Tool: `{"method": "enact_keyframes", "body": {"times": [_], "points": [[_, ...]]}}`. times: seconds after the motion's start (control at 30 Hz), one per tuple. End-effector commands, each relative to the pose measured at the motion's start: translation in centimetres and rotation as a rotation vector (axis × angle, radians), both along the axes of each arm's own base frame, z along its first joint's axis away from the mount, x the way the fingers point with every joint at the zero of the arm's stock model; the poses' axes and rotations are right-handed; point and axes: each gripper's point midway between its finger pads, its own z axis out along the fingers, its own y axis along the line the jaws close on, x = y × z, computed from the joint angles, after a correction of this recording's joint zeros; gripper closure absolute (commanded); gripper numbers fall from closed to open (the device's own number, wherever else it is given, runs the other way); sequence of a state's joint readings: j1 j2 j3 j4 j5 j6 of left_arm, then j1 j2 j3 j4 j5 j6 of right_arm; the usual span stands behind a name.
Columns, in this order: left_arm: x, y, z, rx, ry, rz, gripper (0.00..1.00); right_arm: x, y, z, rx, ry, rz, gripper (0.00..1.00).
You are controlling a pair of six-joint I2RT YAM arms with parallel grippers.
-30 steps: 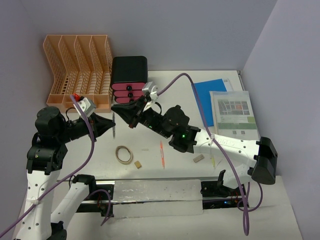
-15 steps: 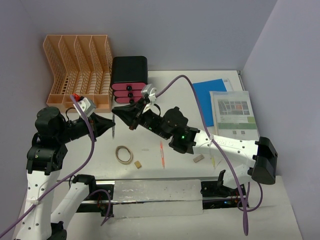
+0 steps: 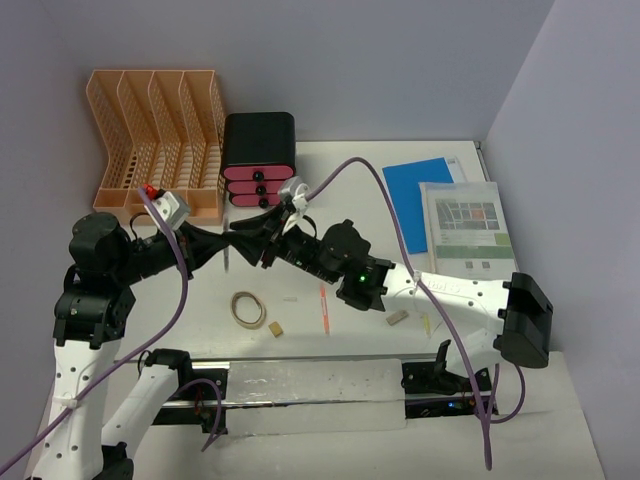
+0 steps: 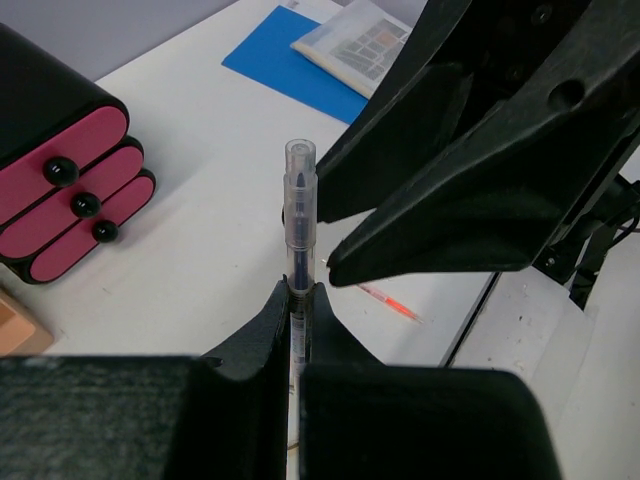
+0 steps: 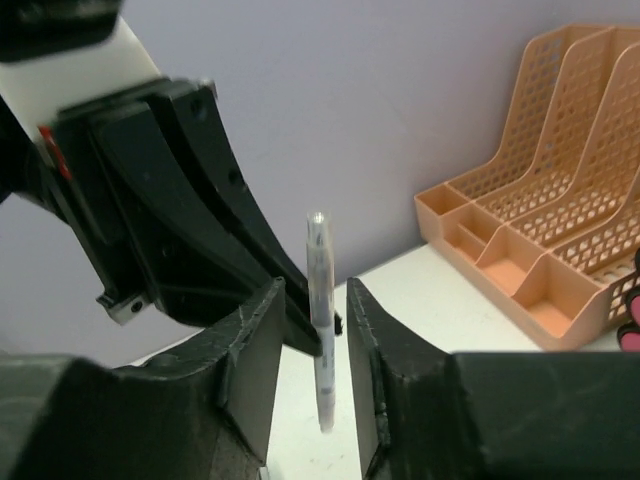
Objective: Organize the desk
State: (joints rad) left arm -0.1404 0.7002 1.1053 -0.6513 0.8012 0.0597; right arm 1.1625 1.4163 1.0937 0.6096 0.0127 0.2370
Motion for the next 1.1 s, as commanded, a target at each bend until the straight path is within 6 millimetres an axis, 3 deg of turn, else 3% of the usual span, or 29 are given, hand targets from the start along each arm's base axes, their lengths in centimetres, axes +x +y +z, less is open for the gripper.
{"method": "enact_keyframes", "body": {"times": [0.0, 0.3, 0.6, 1.07], "points": [[0.4, 0.0, 1.1, -0.01, -0.049, 0.006, 1.0, -0.5, 0.7, 0.7, 0.02, -0.008, 0.031, 0.59], [0.0, -0.1, 0.4, -0.004, -0.038, -0.017, 1.0, -0.6, 1.4, 1.3, 0.035, -0.006, 0.062, 0.62], [-0.2, -0.2, 0.3, -0.003, -0.04, -0.023, 1.0, -0.4, 0.5, 3.3, 0.091, -0.008, 0.106, 0.63], [-0.3, -0.3, 0.5, -0.005, -0.041, -0.032, 1.0, 0.1, 0.3, 3.9, 0.1, -0.011, 0.105, 0.71]]}}
